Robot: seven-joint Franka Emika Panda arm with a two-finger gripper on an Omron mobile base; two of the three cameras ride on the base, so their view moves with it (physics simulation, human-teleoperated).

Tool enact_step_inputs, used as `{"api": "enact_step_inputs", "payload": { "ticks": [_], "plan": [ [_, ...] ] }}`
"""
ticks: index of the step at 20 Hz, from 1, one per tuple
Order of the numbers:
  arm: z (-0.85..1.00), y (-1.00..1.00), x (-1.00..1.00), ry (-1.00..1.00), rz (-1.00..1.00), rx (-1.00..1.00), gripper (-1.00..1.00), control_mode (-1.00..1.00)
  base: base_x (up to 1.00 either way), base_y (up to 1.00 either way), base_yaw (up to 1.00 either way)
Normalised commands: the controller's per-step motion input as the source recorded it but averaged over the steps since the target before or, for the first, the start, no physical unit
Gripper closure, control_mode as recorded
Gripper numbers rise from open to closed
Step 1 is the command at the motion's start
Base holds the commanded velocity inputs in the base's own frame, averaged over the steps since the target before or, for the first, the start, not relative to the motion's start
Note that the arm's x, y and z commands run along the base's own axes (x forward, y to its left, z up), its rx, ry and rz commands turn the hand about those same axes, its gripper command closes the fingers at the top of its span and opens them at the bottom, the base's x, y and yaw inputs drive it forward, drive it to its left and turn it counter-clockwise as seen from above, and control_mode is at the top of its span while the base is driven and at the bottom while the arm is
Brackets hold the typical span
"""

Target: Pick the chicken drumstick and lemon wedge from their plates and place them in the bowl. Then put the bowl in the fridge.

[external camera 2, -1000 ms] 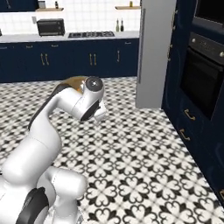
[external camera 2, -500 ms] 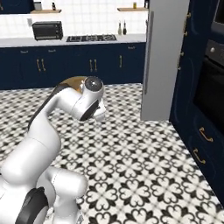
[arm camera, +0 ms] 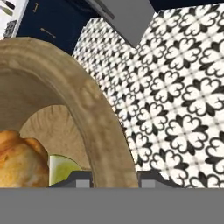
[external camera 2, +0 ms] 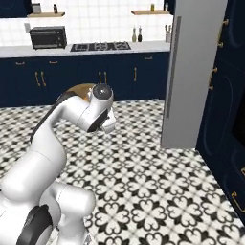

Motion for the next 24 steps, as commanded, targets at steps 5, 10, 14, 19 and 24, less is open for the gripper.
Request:
{"api": "enact_step_inputs", "payload": {
  "ticks": [5, 10, 14, 19, 24],
  "plan": [
    [0.0, 0.0, 0.0, 0.0, 0.0, 0.0, 1.0, 1.0, 1.0, 0.64, -0.02],
    [0.0, 0.0, 0.0, 0.0, 0.0, 0.0, 1.0, 1.0, 1.0, 0.81, -0.06],
    [0.0, 0.0, 0.0, 0.0, 0.0, 0.0, 1.0, 1.0, 1.0, 0.91, -0.2],
    [0.0, 0.0, 0.0, 0.0, 0.0, 0.0, 1.0, 1.0, 1.0, 0.91, -0.35],
    [0.0, 0.0, 0.0, 0.0, 0.0, 0.0, 1.0, 1.0, 1.0, 0.9, -0.39]
  ]
}}
